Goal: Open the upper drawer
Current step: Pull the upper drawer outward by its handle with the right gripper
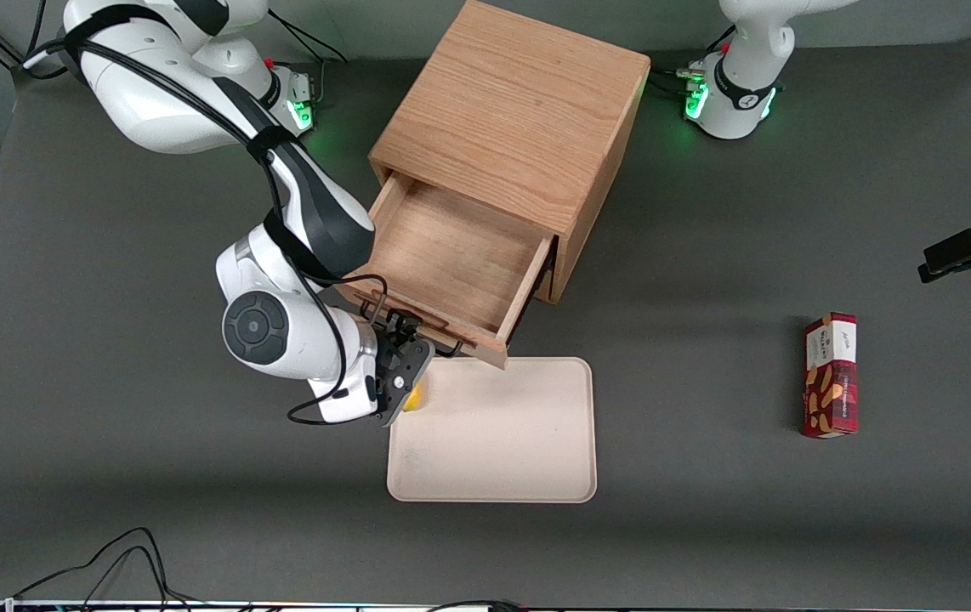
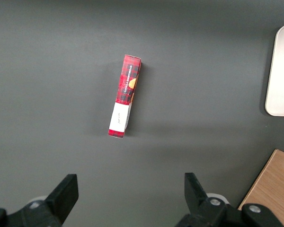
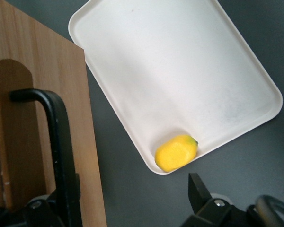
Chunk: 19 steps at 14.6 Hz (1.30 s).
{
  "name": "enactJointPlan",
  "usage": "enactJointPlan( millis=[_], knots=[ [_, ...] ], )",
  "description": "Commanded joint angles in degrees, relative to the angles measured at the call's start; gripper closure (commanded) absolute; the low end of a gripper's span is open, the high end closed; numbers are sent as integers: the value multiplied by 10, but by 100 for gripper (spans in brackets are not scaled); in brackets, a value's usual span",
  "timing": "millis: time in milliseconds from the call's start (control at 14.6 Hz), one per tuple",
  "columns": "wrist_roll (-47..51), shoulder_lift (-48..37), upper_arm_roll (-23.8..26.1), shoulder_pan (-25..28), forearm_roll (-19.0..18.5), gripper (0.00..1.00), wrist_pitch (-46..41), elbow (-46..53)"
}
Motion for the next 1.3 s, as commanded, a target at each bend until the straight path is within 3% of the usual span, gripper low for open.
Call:
enactJointPlan(
  millis=[0, 1231],
  knots=[
    [-20, 21, -12, 6, -14, 0, -8, 30],
    [-32, 21, -36, 5, -9, 0, -29, 70]
  ],
)
